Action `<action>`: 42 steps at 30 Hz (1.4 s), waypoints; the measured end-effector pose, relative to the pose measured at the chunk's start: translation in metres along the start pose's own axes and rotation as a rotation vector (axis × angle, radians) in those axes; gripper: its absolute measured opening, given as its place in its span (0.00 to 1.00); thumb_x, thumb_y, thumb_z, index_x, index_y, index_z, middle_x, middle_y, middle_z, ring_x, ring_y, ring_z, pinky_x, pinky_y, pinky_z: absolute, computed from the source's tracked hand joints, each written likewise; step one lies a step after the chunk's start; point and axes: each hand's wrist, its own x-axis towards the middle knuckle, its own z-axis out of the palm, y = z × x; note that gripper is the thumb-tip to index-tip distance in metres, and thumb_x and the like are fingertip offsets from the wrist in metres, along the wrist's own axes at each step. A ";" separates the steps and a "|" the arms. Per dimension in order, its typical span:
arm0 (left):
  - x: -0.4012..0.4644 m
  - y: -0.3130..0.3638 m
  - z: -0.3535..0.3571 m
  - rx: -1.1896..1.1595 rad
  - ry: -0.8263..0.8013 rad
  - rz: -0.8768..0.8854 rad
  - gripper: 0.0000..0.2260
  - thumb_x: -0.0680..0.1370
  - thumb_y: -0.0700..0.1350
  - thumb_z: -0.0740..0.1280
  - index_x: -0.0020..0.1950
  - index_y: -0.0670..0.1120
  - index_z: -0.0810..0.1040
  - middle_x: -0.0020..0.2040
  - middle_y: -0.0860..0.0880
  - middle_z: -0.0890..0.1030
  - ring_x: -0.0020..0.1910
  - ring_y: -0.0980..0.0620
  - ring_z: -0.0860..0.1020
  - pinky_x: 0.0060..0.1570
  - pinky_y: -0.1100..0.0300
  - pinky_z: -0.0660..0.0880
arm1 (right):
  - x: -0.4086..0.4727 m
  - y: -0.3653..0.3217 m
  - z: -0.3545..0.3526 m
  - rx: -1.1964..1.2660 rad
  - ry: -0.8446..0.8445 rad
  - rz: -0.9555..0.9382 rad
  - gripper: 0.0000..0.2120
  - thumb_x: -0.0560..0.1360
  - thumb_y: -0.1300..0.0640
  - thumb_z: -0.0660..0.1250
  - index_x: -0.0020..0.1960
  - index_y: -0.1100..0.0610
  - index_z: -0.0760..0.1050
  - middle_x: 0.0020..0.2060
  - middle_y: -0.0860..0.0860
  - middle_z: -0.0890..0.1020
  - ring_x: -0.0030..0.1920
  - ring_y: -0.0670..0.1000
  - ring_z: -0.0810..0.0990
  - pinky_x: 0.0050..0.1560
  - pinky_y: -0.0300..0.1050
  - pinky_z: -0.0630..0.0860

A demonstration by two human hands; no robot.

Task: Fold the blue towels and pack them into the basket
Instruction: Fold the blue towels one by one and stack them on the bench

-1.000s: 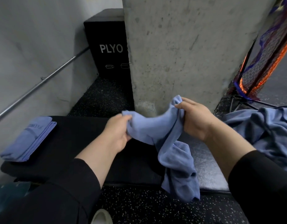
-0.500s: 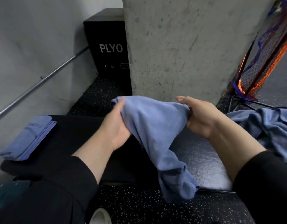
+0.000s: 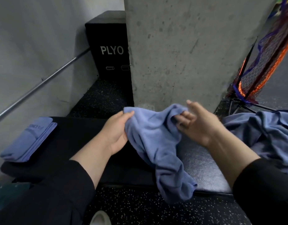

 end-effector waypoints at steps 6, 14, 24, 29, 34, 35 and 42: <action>0.001 0.008 0.002 -0.016 0.026 0.026 0.14 0.84 0.41 0.61 0.68 0.40 0.76 0.62 0.39 0.82 0.62 0.45 0.81 0.66 0.49 0.76 | 0.003 0.030 0.014 -0.429 0.135 -0.195 0.09 0.78 0.66 0.64 0.52 0.55 0.81 0.40 0.53 0.81 0.38 0.50 0.78 0.40 0.41 0.73; -0.012 0.002 -0.002 -0.029 -0.147 -0.156 0.16 0.83 0.43 0.63 0.68 0.36 0.76 0.62 0.34 0.81 0.58 0.40 0.81 0.59 0.48 0.78 | 0.011 0.035 -0.005 -0.172 0.001 -0.119 0.15 0.78 0.50 0.71 0.57 0.59 0.76 0.41 0.57 0.81 0.37 0.54 0.79 0.40 0.48 0.75; -0.008 0.015 -0.002 -0.155 -0.026 -0.051 0.15 0.82 0.44 0.64 0.65 0.37 0.79 0.59 0.37 0.83 0.59 0.43 0.82 0.59 0.52 0.79 | 0.013 0.024 0.008 -0.126 -0.005 -0.221 0.15 0.80 0.47 0.67 0.43 0.57 0.79 0.31 0.54 0.76 0.31 0.51 0.73 0.36 0.47 0.68; -0.009 0.003 0.004 -0.009 -0.025 -0.065 0.17 0.80 0.38 0.64 0.69 0.34 0.74 0.60 0.34 0.81 0.56 0.42 0.83 0.59 0.50 0.78 | -0.003 0.059 0.015 -0.708 -0.276 -0.058 0.11 0.76 0.52 0.73 0.44 0.60 0.82 0.42 0.55 0.84 0.40 0.48 0.80 0.39 0.40 0.75; -0.001 0.011 -0.003 -0.026 0.144 -0.095 0.16 0.80 0.42 0.65 0.65 0.36 0.78 0.60 0.35 0.82 0.59 0.40 0.82 0.58 0.49 0.78 | 0.022 0.059 0.013 -0.579 -0.010 -0.188 0.13 0.79 0.49 0.67 0.49 0.58 0.84 0.47 0.57 0.86 0.47 0.51 0.80 0.49 0.50 0.76; 0.001 0.012 -0.006 -0.002 0.197 -0.089 0.14 0.80 0.42 0.66 0.62 0.36 0.80 0.57 0.36 0.83 0.57 0.40 0.83 0.56 0.49 0.79 | 0.024 0.052 0.008 -0.538 0.072 -0.215 0.13 0.80 0.50 0.66 0.48 0.58 0.83 0.44 0.56 0.86 0.45 0.52 0.80 0.47 0.50 0.76; -0.002 0.010 -0.027 -0.020 -0.145 -0.267 0.17 0.82 0.55 0.62 0.62 0.45 0.80 0.54 0.42 0.84 0.52 0.44 0.83 0.54 0.46 0.80 | 0.008 0.011 -0.010 -0.102 0.004 -0.172 0.15 0.82 0.49 0.64 0.58 0.59 0.81 0.54 0.56 0.85 0.55 0.55 0.84 0.58 0.52 0.79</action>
